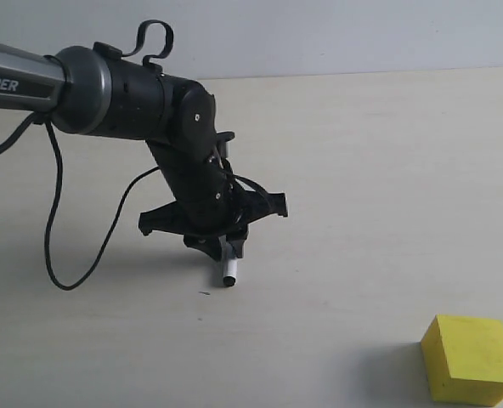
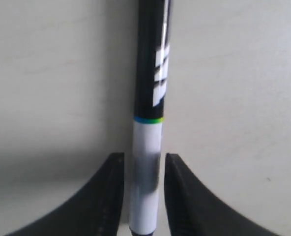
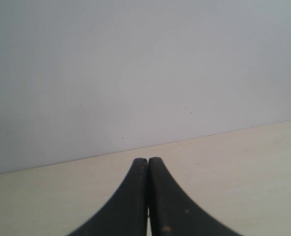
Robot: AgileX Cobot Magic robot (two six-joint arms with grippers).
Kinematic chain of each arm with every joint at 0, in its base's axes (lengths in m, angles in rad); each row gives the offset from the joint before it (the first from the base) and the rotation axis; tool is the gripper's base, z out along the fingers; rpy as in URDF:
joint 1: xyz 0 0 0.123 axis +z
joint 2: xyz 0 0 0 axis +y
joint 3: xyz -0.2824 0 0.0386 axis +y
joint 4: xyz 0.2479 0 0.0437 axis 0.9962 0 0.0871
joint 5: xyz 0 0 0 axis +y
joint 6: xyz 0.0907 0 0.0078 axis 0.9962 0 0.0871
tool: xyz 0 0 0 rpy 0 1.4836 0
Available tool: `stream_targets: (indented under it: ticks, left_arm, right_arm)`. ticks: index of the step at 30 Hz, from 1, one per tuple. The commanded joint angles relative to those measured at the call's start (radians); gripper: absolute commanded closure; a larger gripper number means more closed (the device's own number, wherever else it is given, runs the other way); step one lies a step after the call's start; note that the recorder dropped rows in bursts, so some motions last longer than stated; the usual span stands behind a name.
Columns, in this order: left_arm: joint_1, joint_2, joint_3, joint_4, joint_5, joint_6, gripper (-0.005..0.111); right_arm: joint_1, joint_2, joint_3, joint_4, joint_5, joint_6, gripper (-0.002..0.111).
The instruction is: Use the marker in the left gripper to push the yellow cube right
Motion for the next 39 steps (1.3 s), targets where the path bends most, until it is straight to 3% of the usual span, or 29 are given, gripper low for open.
stream_targets:
  ticks: [1, 5, 9, 13, 19, 24, 31, 39]
  left_arm:
    - [0.013, -0.054, 0.0, -0.005, 0.013, 0.01, 0.077]
    - [0.015, -0.123, 0.0, -0.003, -0.006, 0.069, 0.079]
    - [-0.003, -0.236, 0.013, 0.099, -0.036, 0.071, 0.107]
    - [-0.086, -0.392, 0.139, 0.226, -0.21, 0.064, 0.107]
    - [-0.17, -0.668, 0.413, 0.269, -0.413, 0.068, 0.107]
    - [-0.17, -0.842, 0.517, 0.269, -0.348, 0.065, 0.107]
    - [-0.17, -0.944, 0.525, 0.236, -0.137, 0.085, 0.107]
    - [-0.176, -1.096, 0.618, 0.257, -0.084, 0.094, 0.107]
  right_arm:
    - [-0.005, -0.008, 0.005, -0.007, -0.012, 0.001, 0.108]
    - [-0.005, -0.008, 0.005, -0.007, -0.012, 0.001, 0.108]
    - [-0.005, -0.008, 0.005, -0.007, -0.012, 0.001, 0.108]
    - [-0.005, -0.008, 0.005, -0.004, -0.012, 0.001, 0.108]
    - [-0.005, -0.008, 0.005, -0.006, -0.012, 0.001, 0.108]
    - [-0.005, -0.008, 0.005, -0.006, -0.012, 0.001, 0.108]
    - [-0.005, -0.008, 0.005, -0.004, -0.012, 0.001, 0.108]
    - [-0.005, -0.008, 0.005, -0.004, -0.012, 0.001, 0.108]
